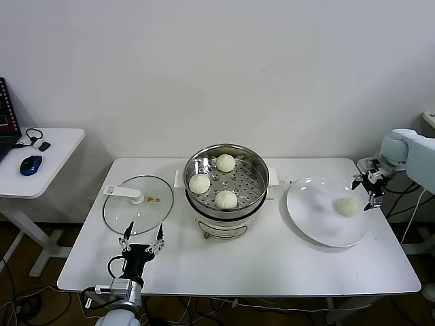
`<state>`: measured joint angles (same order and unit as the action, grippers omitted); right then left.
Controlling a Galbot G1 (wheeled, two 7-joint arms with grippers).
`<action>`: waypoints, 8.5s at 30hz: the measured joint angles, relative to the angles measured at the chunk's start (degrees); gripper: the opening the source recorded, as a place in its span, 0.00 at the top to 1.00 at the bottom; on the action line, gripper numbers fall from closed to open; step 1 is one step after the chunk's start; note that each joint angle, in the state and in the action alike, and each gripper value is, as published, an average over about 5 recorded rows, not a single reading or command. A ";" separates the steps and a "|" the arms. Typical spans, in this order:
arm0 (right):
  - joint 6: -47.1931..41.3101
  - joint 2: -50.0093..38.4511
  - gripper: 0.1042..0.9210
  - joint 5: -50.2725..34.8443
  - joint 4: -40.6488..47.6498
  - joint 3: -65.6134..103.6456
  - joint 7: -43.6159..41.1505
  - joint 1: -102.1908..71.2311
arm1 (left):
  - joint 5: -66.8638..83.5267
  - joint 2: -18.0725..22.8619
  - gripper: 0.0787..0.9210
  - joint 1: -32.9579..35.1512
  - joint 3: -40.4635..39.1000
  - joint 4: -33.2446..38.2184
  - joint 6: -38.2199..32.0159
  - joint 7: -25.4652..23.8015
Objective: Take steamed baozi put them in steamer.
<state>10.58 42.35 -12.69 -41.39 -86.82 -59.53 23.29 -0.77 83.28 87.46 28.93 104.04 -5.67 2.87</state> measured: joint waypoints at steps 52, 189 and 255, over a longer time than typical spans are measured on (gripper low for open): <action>1.77 5.85 0.38 6.73 11.83 15.44 -0.11 -11.90 | 0.16 -0.04 0.12 -0.17 0.16 -0.30 -0.10 0.19; -33.90 -16.84 0.12 -30.89 -68.23 37.87 64.53 -12.00 | 2.81 -2.69 0.12 -2.10 -0.89 0.90 0.94 -0.39; 3.41 34.30 0.12 3.12 -75.84 116.99 65.21 -119.58 | 0.17 -0.90 0.12 0.00 -0.61 1.95 0.73 -0.20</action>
<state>13.99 76.65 -9.57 -117.23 30.17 5.68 -96.30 -0.60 82.38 87.47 28.32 106.00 -4.94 2.67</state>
